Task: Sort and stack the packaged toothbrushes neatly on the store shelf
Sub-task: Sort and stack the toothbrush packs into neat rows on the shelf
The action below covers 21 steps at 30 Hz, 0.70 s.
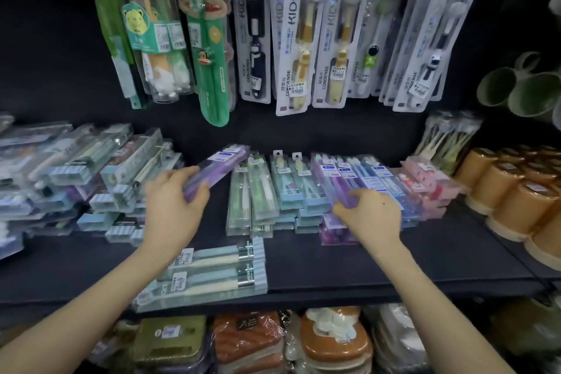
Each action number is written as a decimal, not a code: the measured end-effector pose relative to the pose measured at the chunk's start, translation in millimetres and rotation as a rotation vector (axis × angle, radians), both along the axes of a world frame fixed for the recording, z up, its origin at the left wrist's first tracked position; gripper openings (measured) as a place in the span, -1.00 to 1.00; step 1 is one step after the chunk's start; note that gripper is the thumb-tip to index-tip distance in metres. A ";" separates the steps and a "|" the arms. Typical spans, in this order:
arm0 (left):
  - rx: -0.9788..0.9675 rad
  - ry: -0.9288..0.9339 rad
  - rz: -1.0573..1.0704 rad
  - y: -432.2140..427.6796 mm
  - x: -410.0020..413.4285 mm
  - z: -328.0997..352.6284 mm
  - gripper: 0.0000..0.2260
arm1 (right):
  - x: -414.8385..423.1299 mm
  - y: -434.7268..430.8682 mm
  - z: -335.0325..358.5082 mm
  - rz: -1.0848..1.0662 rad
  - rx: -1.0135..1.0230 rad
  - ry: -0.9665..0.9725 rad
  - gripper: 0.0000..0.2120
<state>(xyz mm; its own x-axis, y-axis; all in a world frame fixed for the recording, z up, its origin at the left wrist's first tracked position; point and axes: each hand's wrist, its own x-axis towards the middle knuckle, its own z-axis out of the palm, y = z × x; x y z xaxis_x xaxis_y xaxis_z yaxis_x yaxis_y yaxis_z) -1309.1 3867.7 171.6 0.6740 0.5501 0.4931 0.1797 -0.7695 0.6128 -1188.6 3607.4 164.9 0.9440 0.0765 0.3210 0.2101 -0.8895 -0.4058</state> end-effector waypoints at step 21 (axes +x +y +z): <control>-0.044 0.038 -0.732 -166.8 72.7 -7.7 -0.57 | 22.2 -34.1 22.8 0.039 1.029 0.325 -0.79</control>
<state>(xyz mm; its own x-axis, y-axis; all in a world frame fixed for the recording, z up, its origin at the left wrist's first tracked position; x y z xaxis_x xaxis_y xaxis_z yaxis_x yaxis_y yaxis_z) -1236.5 3700.9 163.9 0.8928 -0.0288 0.4496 -0.3489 -0.6756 0.6495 -1166.4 3573.3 187.7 0.9984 -0.0545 -0.0171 -0.0217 -0.0847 -0.9962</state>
